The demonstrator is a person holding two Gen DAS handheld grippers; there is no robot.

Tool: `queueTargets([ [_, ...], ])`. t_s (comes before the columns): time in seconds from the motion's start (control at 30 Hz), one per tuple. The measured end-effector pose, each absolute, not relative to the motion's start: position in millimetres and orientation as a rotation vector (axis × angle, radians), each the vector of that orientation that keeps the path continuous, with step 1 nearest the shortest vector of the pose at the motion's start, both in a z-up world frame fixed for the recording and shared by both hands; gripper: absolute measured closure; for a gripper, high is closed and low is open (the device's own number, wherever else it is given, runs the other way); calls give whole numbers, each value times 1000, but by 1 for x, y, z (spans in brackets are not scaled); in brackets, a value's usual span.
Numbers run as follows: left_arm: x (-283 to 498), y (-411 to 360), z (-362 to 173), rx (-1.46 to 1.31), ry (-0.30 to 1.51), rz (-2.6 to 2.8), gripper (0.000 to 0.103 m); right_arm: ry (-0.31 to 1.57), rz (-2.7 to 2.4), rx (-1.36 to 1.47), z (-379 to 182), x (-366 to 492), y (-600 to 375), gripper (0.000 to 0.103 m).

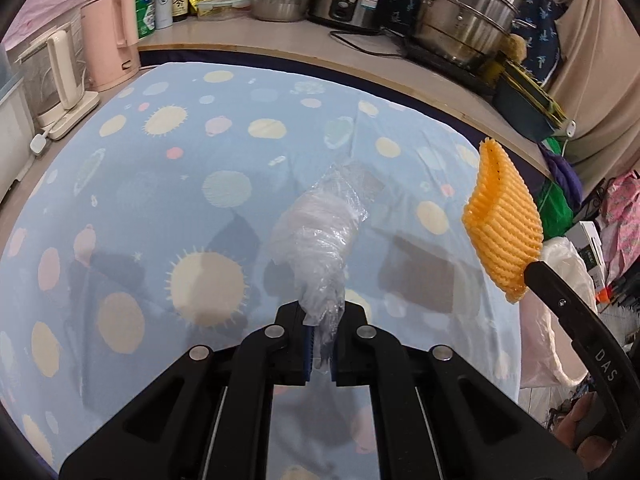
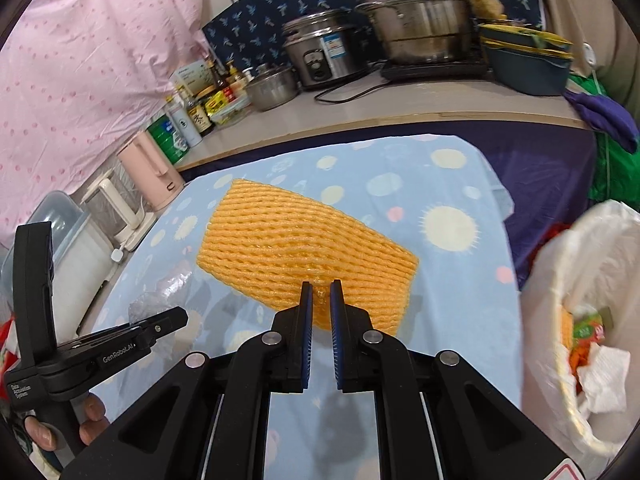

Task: Collect trash
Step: 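Lift and carry the wrapper and mesh sleeve over the white bin with both tools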

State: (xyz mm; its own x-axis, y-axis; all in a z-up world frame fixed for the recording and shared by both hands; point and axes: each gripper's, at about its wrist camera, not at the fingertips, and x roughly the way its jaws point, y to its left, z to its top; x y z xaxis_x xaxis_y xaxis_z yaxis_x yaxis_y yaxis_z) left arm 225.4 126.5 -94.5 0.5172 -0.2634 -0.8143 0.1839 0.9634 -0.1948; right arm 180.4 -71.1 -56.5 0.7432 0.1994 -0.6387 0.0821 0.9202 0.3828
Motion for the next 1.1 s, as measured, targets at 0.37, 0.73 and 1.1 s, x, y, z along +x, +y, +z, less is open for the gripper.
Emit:
queueTargets([
  [0.37,179,61,-76,-15,974,-400,98,656,-27,465,-44,112,-125,94],
  [0.73,153,-8,-66,71,956,-516,98,598,-152,531,-46,66,-187,94],
  [1.1,134,-72,-66,153,954,-600,98,576,-257,579,-57,34,-238,94],
])
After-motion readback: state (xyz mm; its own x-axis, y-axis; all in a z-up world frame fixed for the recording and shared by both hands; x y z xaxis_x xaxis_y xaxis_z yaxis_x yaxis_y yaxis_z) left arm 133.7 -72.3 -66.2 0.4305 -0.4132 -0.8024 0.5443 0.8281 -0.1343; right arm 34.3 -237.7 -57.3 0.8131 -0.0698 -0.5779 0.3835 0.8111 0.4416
